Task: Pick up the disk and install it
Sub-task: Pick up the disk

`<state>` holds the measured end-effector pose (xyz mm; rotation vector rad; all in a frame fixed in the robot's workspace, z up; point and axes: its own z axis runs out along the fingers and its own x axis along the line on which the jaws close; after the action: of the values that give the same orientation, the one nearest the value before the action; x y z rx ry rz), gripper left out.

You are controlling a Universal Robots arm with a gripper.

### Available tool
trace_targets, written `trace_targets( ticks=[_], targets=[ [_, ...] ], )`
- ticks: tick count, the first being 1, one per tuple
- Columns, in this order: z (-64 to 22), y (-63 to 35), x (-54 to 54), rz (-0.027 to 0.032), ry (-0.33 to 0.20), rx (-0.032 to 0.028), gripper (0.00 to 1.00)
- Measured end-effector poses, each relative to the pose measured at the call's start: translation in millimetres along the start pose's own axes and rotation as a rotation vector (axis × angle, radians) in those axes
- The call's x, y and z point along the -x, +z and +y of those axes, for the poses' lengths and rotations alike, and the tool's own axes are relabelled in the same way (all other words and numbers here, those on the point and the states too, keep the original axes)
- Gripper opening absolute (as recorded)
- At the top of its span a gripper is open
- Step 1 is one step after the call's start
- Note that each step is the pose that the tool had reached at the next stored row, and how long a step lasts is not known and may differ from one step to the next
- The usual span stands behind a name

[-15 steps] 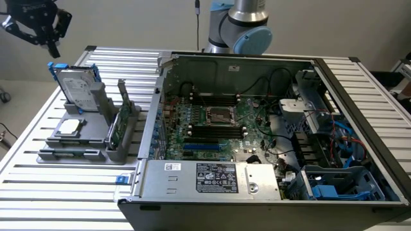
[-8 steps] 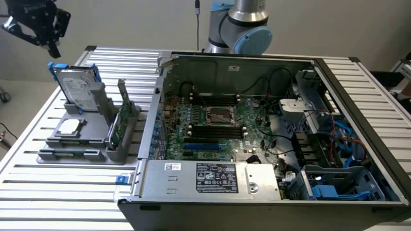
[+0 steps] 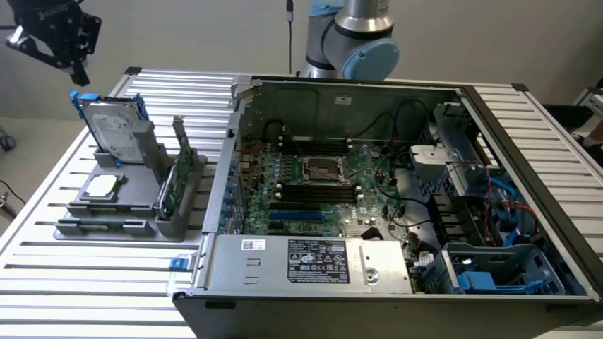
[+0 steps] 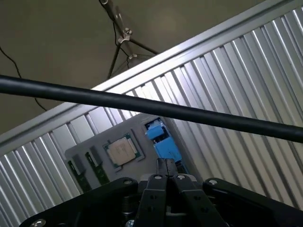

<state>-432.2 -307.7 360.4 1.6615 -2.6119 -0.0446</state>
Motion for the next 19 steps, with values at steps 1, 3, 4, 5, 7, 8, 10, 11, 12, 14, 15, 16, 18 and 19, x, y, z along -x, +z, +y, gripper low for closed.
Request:
trace_targets(
  ticks=[1,3,4,5,7,8,10,11,12,14,15,16,18,19],
  targets=[
    [0.0,0.4,0.0,-0.0001,-0.017,-0.0002,0.11],
    [0.0,1.1,0.0,-0.0001,-0.051,-0.0002,0.11],
    [-0.1,1.5,0.0,-0.0002,-0.068,-0.0002,0.11],
    [-0.1,1.9,0.0,-0.0003,-0.084,-0.0002,0.11],
    [-0.1,2.7,0.1,-0.0006,-0.118,-0.0003,0.11],
    [-0.1,3.2,0.1,-0.001,-0.134,-0.0005,0.11],
    [-0.1,4.0,0.1,-0.0016,-0.163,-0.0007,0.11],
    [0.0,4.4,0.2,-0.002,-0.176,-0.0009,0.11],
    [0.1,4.8,0.4,-0.0021,-0.19,-0.0011,0.11],
    [0.3,5.4,0.8,-0.0017,-0.214,-0.0019,0.11],
    [0.4,5.7,1.0,-0.0014,-0.227,-0.0023,0.11],
    [0.5,5.7,1.2,-0.0007,-0.24,-0.0024,0.11],
    [0.7,5.8,1.6,0.0008,-0.268,-0.0028,0.11],
    [0.8,5.8,1.9,0.0014,-0.281,-0.003,0.11]
  ],
)
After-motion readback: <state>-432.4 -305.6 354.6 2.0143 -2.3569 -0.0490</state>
